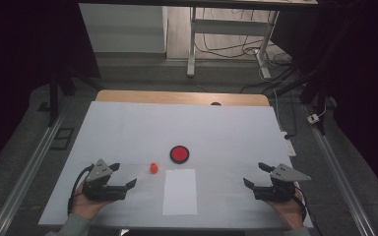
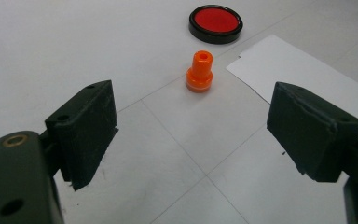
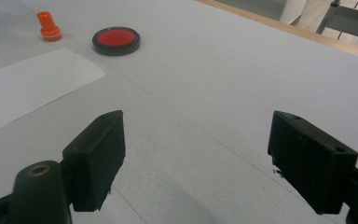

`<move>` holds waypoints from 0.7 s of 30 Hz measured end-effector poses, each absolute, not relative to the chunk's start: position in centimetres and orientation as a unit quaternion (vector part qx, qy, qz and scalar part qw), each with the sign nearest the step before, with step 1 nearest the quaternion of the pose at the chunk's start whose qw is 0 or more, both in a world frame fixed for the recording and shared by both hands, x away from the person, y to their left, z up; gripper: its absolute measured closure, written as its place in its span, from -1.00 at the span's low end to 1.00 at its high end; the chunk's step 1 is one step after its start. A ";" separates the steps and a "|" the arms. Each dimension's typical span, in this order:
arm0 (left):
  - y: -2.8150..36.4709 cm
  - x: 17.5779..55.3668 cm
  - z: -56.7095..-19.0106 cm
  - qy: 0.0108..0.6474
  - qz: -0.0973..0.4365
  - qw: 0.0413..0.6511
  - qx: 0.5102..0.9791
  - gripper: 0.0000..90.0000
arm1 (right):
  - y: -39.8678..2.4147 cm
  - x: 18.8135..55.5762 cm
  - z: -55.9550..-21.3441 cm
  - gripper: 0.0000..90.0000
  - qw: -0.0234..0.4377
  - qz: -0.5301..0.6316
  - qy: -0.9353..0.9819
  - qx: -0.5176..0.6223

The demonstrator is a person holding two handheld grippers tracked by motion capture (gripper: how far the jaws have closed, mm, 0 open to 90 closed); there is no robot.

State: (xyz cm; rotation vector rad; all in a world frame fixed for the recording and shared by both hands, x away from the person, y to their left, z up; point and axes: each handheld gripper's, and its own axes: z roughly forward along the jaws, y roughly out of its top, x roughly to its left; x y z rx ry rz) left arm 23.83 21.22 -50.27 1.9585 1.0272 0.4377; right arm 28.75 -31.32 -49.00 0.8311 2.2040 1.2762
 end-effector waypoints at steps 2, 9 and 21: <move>21.3 23.9 -50.3 0.411 0.176 0.430 0.784 -0.64 | -31.3 28.8 -48.9 -0.56 0.228 0.466 0.801 0.299; 21.9 23.6 -50.3 0.423 0.174 0.431 0.778 -0.63 | -30.7 28.7 -49.0 -0.47 0.227 0.460 0.808 0.290; 22.2 23.4 -50.2 0.429 0.174 0.434 0.773 -0.62 | -30.4 29.1 -49.4 -0.40 0.223 0.463 0.808 0.287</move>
